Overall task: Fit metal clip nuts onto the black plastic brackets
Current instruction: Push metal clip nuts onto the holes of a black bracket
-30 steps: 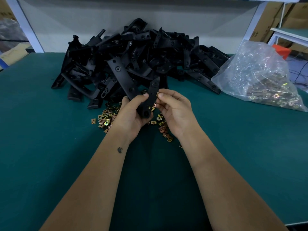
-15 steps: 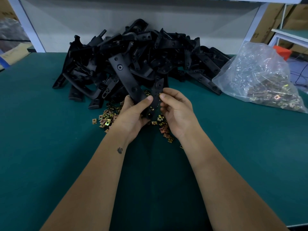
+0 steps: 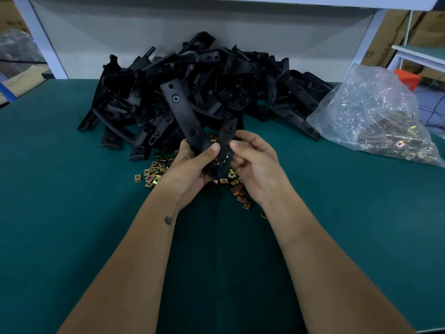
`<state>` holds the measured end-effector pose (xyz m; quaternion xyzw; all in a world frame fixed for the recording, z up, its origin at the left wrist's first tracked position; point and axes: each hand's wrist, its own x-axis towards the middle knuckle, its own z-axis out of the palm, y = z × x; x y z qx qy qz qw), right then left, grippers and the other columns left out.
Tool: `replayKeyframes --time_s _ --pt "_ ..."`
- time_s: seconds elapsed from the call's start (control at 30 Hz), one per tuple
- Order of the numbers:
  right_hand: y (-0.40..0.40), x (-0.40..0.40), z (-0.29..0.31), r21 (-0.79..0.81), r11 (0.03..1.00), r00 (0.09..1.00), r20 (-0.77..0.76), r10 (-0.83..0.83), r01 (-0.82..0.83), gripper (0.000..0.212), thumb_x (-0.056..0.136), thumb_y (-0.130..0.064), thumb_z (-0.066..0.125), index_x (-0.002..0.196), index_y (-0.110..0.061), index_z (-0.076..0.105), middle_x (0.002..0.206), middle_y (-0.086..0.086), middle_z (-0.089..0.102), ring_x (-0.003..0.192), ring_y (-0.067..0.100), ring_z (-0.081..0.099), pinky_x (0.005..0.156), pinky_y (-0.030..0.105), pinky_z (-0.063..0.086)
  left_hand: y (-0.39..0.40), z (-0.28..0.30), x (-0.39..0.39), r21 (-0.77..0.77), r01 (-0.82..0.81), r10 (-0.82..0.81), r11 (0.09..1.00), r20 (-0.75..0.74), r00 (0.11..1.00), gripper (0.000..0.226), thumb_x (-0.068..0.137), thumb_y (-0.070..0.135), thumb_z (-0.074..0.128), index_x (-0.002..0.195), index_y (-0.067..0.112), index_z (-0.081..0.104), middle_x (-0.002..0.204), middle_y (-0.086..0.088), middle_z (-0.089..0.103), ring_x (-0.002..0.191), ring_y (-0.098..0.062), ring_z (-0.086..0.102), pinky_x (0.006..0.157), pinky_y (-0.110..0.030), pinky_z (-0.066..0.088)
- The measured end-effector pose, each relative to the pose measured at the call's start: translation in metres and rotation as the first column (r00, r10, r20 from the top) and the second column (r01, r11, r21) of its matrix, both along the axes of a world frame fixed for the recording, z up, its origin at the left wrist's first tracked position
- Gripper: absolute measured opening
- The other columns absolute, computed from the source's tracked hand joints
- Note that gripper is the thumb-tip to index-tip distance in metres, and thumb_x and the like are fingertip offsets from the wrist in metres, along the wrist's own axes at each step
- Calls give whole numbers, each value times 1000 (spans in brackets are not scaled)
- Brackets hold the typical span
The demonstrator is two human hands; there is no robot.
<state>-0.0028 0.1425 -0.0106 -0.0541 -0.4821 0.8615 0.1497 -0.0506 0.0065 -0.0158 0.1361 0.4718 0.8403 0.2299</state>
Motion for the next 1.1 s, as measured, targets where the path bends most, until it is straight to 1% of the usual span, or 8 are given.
replayKeyframes --time_s 0.17,0.37,0.47,0.6,0.67,0.83,1.03,1.1 --pt "4 1 1 43 999 1000 5 18 -18 19 86 5 66 96 -11 62 61 -7 57 49 5 46 52 20 44 -1 -1 0 -24 26 -26 999 -21 999 47 77 24 72 115 19 44 99 5 73 83 -10 71 58 -26 53" --pt "11 2 2 168 984 998 25 63 -66 27 86 6 64 111 -4 60 58 -10 55 45 3 40 51 17 40 -4 0 -1 -57 71 -72 996 -8 997 47 76 24 74 113 22 46 92 10 74 79 -9 72 55 -26 52" --pt "10 3 3 161 986 999 15 48 -50 21 86 8 63 100 -7 59 58 -11 55 45 3 40 50 17 38 -3 0 1 -67 51 -52 996 -27 998 49 74 24 74 115 22 46 98 9 73 83 -9 72 56 -25 53" --pt "4 2 3 -3 1000 1000 -3 29 -29 26 87 9 60 84 -14 51 56 -10 53 44 3 40 48 17 37 2 -1 3 -69 17 -23 997 -83 996 55 78 26 72 124 23 43 125 -3 65 105 -17 69 66 -26 55" --pt "2 2 3 -31 999 1000 1 24 -24 29 88 9 60 81 -16 49 55 -10 52 43 4 39 48 17 36 3 -2 3 -84 18 -25 996 -85 996 55 79 26 71 125 23 41 131 -5 62 111 -20 67 69 -27 56" --pt "1 2 3 -7 1000 1000 11 21 -21 29 87 9 61 79 -16 50 55 -10 47 43 4 38 47 17 36 2 -2 2 -89 47 -51 995 -41 998 50 78 25 70 119 20 42 124 -2 63 99 -15 68 64 -27 55" --pt "-8 1 8 19 999 1000 -5 -28 28 12 87 -7 67 81 -18 66 73 -3 65 50 7 49 51 19 45 9 2 6 65 23 -28 998 74 997 47 83 24 66 125 16 46 105 -3 69 87 -16 67 72 -30 57" --pt "-12 1 8 97 992 996 26 -81 78 24 93 -13 63 73 -24 69 73 -4 67 57 9 55 55 21 48 12 4 8 85 2 -13 996 132 991 47 91 22 62 133 11 45 112 -8 69 89 -18 67 74 -32 58"
